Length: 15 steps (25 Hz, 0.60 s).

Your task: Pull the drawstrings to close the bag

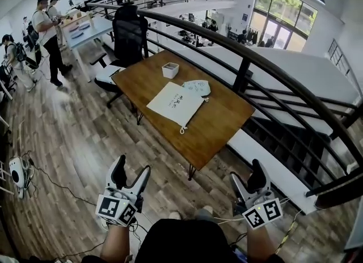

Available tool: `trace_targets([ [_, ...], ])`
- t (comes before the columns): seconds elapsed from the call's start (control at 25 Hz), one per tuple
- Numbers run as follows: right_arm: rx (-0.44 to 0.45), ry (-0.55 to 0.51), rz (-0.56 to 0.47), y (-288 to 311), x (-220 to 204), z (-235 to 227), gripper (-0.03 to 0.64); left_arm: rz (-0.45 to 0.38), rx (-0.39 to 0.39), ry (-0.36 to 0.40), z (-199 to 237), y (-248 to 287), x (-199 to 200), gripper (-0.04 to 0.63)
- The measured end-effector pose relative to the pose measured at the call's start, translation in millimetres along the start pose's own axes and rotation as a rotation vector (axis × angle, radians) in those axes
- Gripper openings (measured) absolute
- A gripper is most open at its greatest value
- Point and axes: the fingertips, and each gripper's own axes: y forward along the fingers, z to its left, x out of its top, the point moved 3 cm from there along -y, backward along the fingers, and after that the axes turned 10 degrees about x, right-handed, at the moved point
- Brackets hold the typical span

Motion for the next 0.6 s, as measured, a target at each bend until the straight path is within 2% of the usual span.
trace_targets([
  [0.24, -0.003, 0.014, -0.004, 23.5, 1.9, -25.0, 0.390, 0.007, -0.022, 0.009, -2.6, 35.6, -0.4, 0.364],
  [0.44, 0.060, 0.009, 0.001, 69.3, 4.3, -55.6, 0.387, -0.005, -0.014, 0.012, 2.7, 77.0, 6.2, 0.364],
  [0.6, 0.115, 0.022, 0.017, 105.9, 3.5, -85.4, 0.383, -0.006, 0.021, 0.024, 5.5, 114.0, 9.6, 0.364],
])
